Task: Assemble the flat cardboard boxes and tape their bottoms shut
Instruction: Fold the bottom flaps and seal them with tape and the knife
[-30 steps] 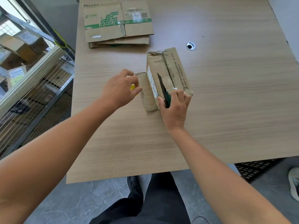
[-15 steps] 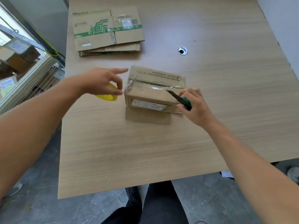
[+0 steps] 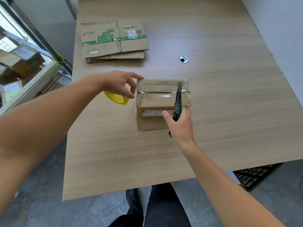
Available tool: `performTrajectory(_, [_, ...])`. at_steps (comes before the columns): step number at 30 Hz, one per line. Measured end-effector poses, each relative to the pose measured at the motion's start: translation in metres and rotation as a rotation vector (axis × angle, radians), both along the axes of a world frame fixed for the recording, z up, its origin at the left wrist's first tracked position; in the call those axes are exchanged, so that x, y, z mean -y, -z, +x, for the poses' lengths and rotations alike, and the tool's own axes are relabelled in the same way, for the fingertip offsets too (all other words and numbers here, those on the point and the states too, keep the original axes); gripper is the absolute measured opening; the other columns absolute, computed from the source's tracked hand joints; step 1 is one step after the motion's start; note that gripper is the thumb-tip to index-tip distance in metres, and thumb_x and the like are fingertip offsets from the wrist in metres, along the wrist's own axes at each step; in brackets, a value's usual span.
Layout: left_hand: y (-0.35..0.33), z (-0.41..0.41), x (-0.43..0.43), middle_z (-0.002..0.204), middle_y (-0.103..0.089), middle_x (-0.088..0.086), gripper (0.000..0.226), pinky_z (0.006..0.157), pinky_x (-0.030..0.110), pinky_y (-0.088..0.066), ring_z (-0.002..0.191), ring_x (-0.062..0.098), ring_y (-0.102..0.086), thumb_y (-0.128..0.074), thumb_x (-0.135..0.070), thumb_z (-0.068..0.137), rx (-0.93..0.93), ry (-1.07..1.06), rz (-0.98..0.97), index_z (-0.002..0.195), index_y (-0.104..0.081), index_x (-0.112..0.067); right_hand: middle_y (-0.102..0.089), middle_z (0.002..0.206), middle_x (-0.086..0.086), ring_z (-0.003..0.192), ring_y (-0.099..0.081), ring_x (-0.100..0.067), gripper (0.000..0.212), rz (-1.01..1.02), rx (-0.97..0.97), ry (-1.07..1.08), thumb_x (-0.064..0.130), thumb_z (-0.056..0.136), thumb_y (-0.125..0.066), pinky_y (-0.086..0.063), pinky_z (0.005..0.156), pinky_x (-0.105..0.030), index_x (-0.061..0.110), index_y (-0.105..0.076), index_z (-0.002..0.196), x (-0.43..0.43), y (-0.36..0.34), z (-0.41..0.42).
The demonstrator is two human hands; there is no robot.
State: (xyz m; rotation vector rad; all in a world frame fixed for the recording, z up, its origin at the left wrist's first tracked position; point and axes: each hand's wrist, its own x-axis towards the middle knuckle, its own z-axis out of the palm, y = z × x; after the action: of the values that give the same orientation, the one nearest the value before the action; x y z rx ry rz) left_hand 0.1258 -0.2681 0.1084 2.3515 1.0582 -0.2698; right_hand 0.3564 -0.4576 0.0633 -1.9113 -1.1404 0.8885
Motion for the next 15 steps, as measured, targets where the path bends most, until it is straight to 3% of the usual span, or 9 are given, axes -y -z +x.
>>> performTrajectory(3, [0.002, 0.001, 0.029, 0.147, -0.042, -0.015, 0.02, 0.094, 0.028, -0.039, 0.115, 0.016, -0.057, -0.078, -0.038, 0.081, 0.014, -0.031, 0.005, 0.068, -0.063, -0.043, -0.058, 0.107, -0.002, 0.096, -0.059, -0.018, 0.036, 0.009, -0.046, -0.002, 0.042, 0.085, -0.078, -0.052, 0.09, -0.043, 0.016, -0.058, 0.101, -0.003, -0.001, -0.007])
performTrajectory(7, [0.02, 0.001, 0.104, 0.128, -0.048, -0.006, 0.014, 0.087, 0.021, -0.035, 0.096, 0.01, -0.056, -0.079, -0.04, 0.081, 0.107, -0.061, -0.048, 0.077, -0.066, -0.044, -0.056, 0.14, -0.001, 0.13, -0.053, -0.018, 0.069, -0.016, -0.027, -0.142, 0.033, 0.086, -0.079, -0.045, 0.11, -0.041, 0.018, -0.046, 0.144, -0.009, -0.001, 0.0])
performTrajectory(10, [0.033, 0.004, 0.15, 0.114, -0.049, -0.003, 0.009, 0.091, 0.026, -0.041, 0.094, 0.01, -0.054, -0.079, -0.039, 0.083, 0.208, -0.211, -0.09, 0.082, -0.069, -0.037, -0.065, 0.124, -0.005, 0.114, -0.062, -0.022, 0.05, -0.009, 0.14, -0.279, 0.023, 0.09, -0.074, -0.047, 0.096, -0.028, 0.011, -0.054, 0.134, -0.017, 0.005, 0.01])
performTrajectory(12, [0.038, 0.01, 0.166, 0.111, -0.048, -0.001, 0.01, 0.093, 0.03, -0.044, 0.096, 0.013, -0.055, -0.078, -0.04, 0.083, 0.24, -0.3, -0.123, 0.083, -0.07, -0.034, -0.066, 0.12, -0.009, 0.109, -0.062, -0.026, 0.044, -0.005, 0.228, -0.368, 0.018, 0.091, -0.072, -0.037, 0.081, -0.017, 0.007, -0.056, 0.13, -0.023, 0.006, 0.013])
performTrajectory(15, [0.039, 0.014, 0.176, 0.11, -0.047, -0.002, 0.011, 0.094, 0.032, -0.045, 0.097, 0.015, -0.056, -0.076, -0.04, 0.085, 0.253, -0.379, -0.107, 0.086, -0.071, -0.03, -0.061, 0.116, -0.013, 0.107, -0.058, -0.027, 0.039, 0.04, 0.293, -0.419, 0.016, 0.091, -0.071, -0.038, 0.082, -0.023, 0.005, -0.056, 0.125, -0.025, -0.002, 0.012])
